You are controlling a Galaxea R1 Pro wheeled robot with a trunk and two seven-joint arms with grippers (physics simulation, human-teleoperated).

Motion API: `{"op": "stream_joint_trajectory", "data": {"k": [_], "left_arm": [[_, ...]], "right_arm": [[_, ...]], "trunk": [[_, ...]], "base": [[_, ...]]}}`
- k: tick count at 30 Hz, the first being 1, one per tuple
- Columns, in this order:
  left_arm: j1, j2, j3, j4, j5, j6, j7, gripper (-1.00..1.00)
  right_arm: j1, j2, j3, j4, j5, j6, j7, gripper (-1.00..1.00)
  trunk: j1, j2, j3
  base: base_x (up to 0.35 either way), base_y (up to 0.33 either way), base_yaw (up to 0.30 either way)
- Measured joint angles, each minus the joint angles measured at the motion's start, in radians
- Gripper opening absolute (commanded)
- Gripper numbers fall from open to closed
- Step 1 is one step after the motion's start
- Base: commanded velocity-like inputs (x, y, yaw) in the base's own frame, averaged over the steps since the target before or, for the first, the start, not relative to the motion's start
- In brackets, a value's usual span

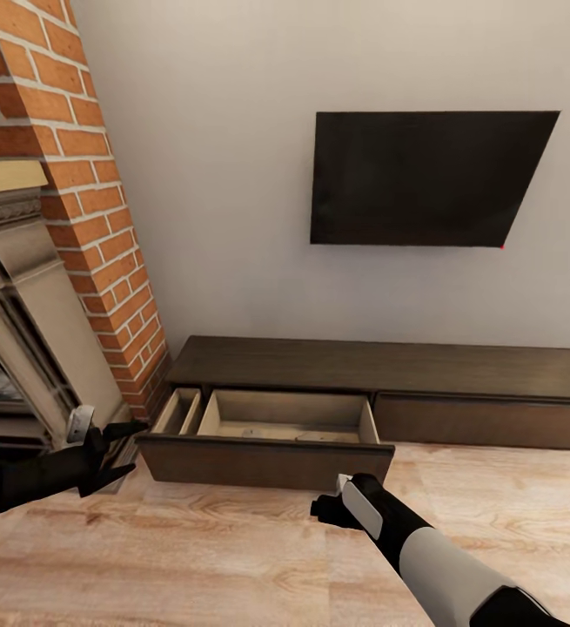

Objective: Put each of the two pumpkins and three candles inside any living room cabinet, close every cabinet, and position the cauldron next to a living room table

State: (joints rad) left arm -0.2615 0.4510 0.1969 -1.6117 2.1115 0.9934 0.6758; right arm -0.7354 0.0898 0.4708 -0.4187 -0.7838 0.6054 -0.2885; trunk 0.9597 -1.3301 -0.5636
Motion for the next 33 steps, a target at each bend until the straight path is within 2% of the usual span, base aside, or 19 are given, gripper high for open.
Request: {"op": "stream_joint_trajectory", "data": {"k": [4, 5, 8, 11, 17, 20, 22, 24, 25, 28, 30, 31, 33], "left_arm": [[0.0, 0.0, 0.001, 0.006, -0.003, -0.002, 0.023, 1.0], [0.0, 0.0, 0.001, 0.008, -0.014, -0.002, 0.039, 1.0], [0.0, -0.002, 0.004, 0.01, -0.077, -0.004, 0.075, 1.0], [-0.002, -0.008, 0.003, 0.011, -0.162, -0.004, 0.089, 1.0], [-0.006, -0.013, 0.0, 0.012, -0.255, -0.006, 0.098, 1.0], [-0.009, -0.018, -0.003, 0.012, -0.358, -0.006, 0.095, 1.0], [-0.01, -0.033, -0.01, 0.013, -0.438, -0.006, 0.092, 1.0], [-0.01, -0.061, -0.027, 0.023, -0.526, -0.007, 0.091, 1.0], [-0.01, -0.069, -0.032, 0.028, -0.551, -0.007, 0.091, 1.0], [-0.01, -0.116, -0.059, 0.067, -0.698, -0.01, 0.087, 1.0], [-0.01, -0.145, -0.077, 0.087, -0.785, -0.013, 0.085, 1.0], [-0.01, -0.152, -0.083, 0.093, -0.804, -0.015, 0.084, 1.0], [-0.009, -0.177, -0.111, 0.119, -0.866, -0.032, 0.069, 1.0]], "right_arm": [[0.0, -0.002, -0.001, 0.0, 0.001, -0.001, 0.0, 1.0], [0.0, -0.002, -0.001, 0.0, 0.001, -0.001, 0.0, 1.0], [0.0, -0.003, -0.001, 0.0, 0.001, -0.001, 0.0, 1.0], [0.0, -0.002, -0.001, 0.0, 0.001, 0.002, -0.002, 1.0], [0.0, 0.0, 0.003, -0.001, 0.007, 0.009, -0.007, 1.0], [0.0, -0.001, 0.008, -0.001, 0.012, 0.009, -0.01, 1.0], [0.0, -0.002, 0.006, -0.001, 0.013, 0.002, -0.009, 1.0], [0.0, -0.003, 0.006, -0.002, 0.014, -0.006, -0.006, 1.0], [0.0, -0.003, 0.007, -0.003, 0.014, -0.007, -0.005, 1.0], [0.0, -0.005, 0.009, -0.016, 0.016, -0.013, -0.003, 1.0], [0.001, -0.007, 0.01, -0.018, 0.017, -0.037, -0.001, 1.0], [0.001, -0.008, 0.01, -0.017, 0.017, -0.048, -0.001, 1.0], [0.002, -0.009, 0.011, -0.012, 0.017, -0.096, 0.0, 1.0]], "trunk": [[0.015, -0.028, -0.013], [0.019, -0.035, -0.016], [0.031, -0.056, -0.025], [0.042, -0.077, -0.034], [0.065, -0.119, -0.053], [0.077, -0.14, -0.063], [0.084, -0.154, -0.069], [0.092, -0.168, -0.075], [0.096, -0.175, -0.078], [0.107, -0.196, -0.088], [0.115, -0.21, -0.094], [0.119, -0.217, -0.097], [0.127, -0.231, -0.103]], "base": [[0.0, 0.0, 0.0], [0.0, 0.0, 0.0], [0.0, 0.0, 0.0], [0.0, 0.0, 0.0], [0.0, 0.0, 0.0], [0.0, 0.0, 0.0], [0.0, 0.0, 0.0], [0.0, 0.0, 0.0], [0.0, 0.0, 0.0], [0.0, 0.0, 0.0], [0.0, 0.0, 0.0], [0.0, 0.0, 0.0], [0.0, 0.0, 0.0]]}}
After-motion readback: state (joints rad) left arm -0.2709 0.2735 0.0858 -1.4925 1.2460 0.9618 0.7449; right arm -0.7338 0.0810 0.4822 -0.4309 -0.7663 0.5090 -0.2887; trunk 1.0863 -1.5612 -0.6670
